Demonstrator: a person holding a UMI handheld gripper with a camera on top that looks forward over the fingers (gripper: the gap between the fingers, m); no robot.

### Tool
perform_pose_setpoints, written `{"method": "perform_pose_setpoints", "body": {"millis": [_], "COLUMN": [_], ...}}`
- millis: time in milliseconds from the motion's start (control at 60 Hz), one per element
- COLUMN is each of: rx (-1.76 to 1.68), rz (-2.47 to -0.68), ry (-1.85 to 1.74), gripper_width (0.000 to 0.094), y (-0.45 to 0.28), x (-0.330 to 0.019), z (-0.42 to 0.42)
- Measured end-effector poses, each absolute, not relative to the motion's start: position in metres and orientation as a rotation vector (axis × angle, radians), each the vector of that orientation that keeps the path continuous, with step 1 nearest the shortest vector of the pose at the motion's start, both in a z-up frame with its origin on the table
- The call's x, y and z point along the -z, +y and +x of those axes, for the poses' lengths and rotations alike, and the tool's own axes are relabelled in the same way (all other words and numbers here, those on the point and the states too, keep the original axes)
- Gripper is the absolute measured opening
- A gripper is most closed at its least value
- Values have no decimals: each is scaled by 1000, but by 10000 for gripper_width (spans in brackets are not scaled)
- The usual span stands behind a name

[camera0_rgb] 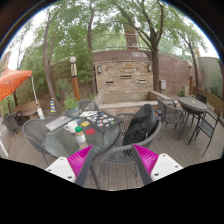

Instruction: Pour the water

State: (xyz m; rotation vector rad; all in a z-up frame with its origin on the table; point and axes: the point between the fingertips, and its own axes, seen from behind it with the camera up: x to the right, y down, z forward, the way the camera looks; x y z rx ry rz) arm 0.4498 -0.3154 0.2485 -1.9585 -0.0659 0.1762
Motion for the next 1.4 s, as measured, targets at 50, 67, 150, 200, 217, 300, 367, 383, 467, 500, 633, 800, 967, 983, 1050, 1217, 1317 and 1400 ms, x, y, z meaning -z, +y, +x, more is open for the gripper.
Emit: {"method": "perform_pose_setpoints", "body": {"millis": [50, 67, 150, 200, 217, 300, 367, 383, 467, 500, 633, 800, 967, 983, 1050, 1217, 1317, 1400], "rx": [-155, -148, -124, -134, -141, -163, -159, -159, -140, -130, -184, -192, -171, -177, -214, -199, -234, -274], "rz": [-1959, -1963, -1970, -1977, -1982, -1984, -1987, -1983, -1968, -1949, -1867, -1819, -1806, -1804, -1779, -1709, -1731, -1764], "ry": [-70, -69, -50, -30, -28, -31, -41, -48, -75, -72, -122, -150, -120, -111, -86, -193, -201, -174], "gripper_width": [813, 813, 810, 811, 811, 808, 807, 807, 810, 804, 801, 789, 788, 787, 771, 415, 389, 341], "y": [-314, -315, -316, -322, -323, -323, -319, -318, -306, -298, -257, -171, -88, -82, -61, -35, -34, -28], "x": [-247, -246, -241, -243, -241, -233, -223, -221, -209, -206, -181, -132, -89, -87, -83, -79, -77, -76], "z": [452, 453, 455, 430, 425, 403, 389, 385, 363, 355, 300, 219, 201, 200, 195, 176, 174, 176]}}
